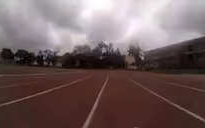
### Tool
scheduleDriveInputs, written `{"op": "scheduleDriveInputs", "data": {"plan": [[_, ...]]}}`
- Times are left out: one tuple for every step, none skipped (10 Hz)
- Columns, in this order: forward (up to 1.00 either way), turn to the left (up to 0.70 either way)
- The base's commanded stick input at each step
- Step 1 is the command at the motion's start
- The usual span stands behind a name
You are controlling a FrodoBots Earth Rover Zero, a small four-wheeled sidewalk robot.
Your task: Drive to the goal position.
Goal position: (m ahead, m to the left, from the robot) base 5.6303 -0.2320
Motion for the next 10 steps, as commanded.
{"op": "scheduleDriveInputs", "data": {"plan": [[0.7, 0.0], [0.7, 0.0], [0.7, 0.0], [0.7, 0.0], [0.7, 0.0], [0.7, 0.0], [0.7, 0.0], [0.7, 0.0], [0.7, 0.0], [0.7, 0.0]]}}
